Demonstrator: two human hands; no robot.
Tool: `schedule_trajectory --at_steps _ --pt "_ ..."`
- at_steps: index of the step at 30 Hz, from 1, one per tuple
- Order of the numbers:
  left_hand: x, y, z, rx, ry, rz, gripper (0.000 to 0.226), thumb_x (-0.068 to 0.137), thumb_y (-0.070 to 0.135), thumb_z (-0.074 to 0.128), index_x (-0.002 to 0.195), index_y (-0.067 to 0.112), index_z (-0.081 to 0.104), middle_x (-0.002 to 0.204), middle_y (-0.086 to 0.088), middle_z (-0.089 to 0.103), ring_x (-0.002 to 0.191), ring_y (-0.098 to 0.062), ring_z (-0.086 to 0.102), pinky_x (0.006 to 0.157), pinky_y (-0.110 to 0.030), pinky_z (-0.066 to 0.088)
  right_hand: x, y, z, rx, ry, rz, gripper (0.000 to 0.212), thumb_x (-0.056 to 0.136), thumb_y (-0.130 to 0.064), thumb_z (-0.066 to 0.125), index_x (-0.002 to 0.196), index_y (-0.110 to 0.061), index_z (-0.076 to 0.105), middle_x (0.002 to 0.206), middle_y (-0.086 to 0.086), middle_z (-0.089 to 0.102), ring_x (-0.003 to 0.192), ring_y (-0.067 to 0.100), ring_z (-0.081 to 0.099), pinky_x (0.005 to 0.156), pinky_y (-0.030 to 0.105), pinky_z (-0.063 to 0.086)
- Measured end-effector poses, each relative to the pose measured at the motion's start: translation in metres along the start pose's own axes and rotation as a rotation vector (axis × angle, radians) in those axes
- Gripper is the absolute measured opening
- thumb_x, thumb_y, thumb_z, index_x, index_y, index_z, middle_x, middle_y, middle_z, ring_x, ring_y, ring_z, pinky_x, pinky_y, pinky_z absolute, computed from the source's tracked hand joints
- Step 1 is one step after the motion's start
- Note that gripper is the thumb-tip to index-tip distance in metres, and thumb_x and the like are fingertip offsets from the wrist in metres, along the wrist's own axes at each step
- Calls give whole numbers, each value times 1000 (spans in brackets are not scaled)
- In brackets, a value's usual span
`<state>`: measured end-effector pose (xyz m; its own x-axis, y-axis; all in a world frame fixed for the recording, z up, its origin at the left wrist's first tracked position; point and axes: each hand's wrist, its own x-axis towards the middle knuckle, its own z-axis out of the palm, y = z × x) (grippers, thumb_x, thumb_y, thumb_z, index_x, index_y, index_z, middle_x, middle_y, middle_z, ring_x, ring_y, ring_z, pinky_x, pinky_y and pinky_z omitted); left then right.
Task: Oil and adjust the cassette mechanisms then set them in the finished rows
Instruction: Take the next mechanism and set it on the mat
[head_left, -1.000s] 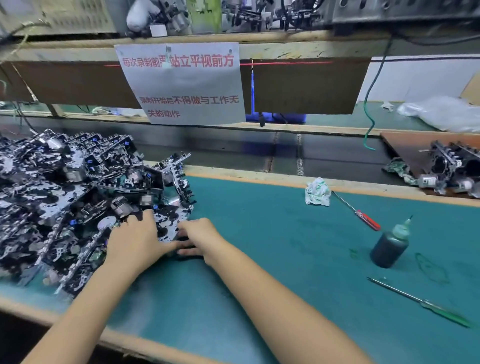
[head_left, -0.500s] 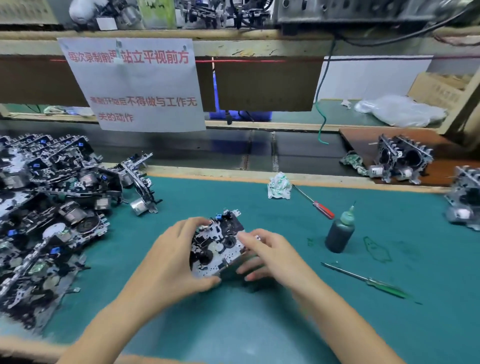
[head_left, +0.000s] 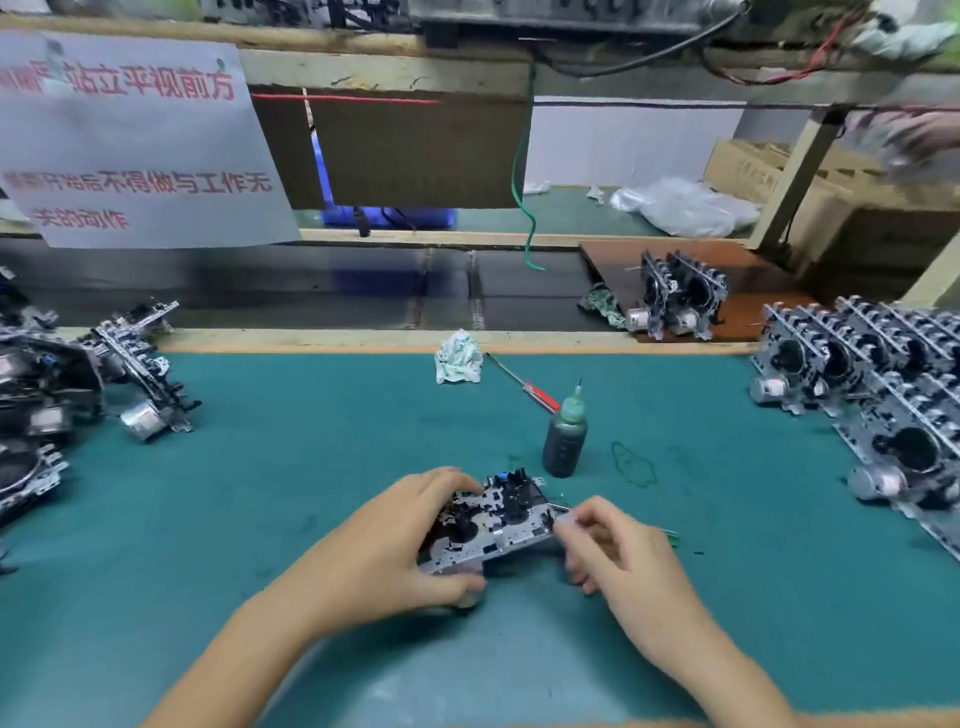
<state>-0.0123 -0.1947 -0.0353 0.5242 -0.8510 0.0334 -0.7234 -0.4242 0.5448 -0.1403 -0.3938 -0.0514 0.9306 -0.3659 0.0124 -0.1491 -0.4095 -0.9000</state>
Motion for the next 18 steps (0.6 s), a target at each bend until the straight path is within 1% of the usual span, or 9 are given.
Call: schedule_trajectory --at_steps 2,4,6,8,10,11,13,15,18 --pt "-7 -6 0 -24 5 25 74 66 67 68 129 53 32 142 35 20 131 17 19 103 -2 16 -3 7 -4 -268 -33 -166 41 69 -71 56 95 -41 47 92 -20 55 67 8 53 64 22 46" --pt "-16 -10 4 -126 43 22 72 64 67 70 127 58 36 145 37 20 133 16 22 105 -5 19 0 8 -3 -368 -18 -312 41 72 -66 55 107 -50 42 105 -27 48 77 4 54 70 15 44" --pt "-22 -14 9 -219 138 0 63 69 57 70 125 55 41 140 36 32 130 11 35 104 -8 26 7 7 0 -366 81 -478 29 80 -53 58 102 -35 56 95 -23 53 75 -3 53 69 13 44" --pt "-24 -17 13 -288 226 -28 50 74 39 70 118 52 50 135 35 41 125 8 43 102 -9 31 13 4 2 -370 160 -571 31 80 -45 65 87 -15 65 82 -19 54 69 -2 51 66 16 44" --pt "-23 -17 12 -373 267 -71 43 78 21 74 108 48 59 129 34 50 122 7 48 103 -14 34 20 1 1 -367 171 -596 29 78 -39 67 80 -10 66 76 -13 57 65 6 53 63 21 45" --pt "-22 -17 10 -430 275 -87 37 79 21 76 103 46 64 126 31 55 119 5 51 102 -15 36 23 -3 0 -353 173 -600 29 78 -39 66 80 -10 66 74 -10 58 64 6 53 63 21 44" --pt "-19 -13 3 -599 285 -129 25 74 25 78 95 36 71 115 22 66 103 -2 64 92 -16 46 28 -11 -2 -259 187 -568 32 78 -45 68 78 -13 64 71 -12 57 63 2 50 62 14 41" --pt "-14 -5 -4 -815 315 -202 13 74 25 73 87 26 75 92 11 73 74 -12 70 70 -21 56 31 -19 -4 -162 205 -478 26 77 -48 65 71 -24 60 61 -16 53 57 1 47 56 11 37" --pt "-8 3 -5 -857 340 -370 18 85 23 60 76 22 75 73 6 71 48 -22 66 45 -24 53 37 -18 -5 -136 135 -251 31 78 -53 66 62 -28 59 51 -1 52 46 6 40 51 21 34"
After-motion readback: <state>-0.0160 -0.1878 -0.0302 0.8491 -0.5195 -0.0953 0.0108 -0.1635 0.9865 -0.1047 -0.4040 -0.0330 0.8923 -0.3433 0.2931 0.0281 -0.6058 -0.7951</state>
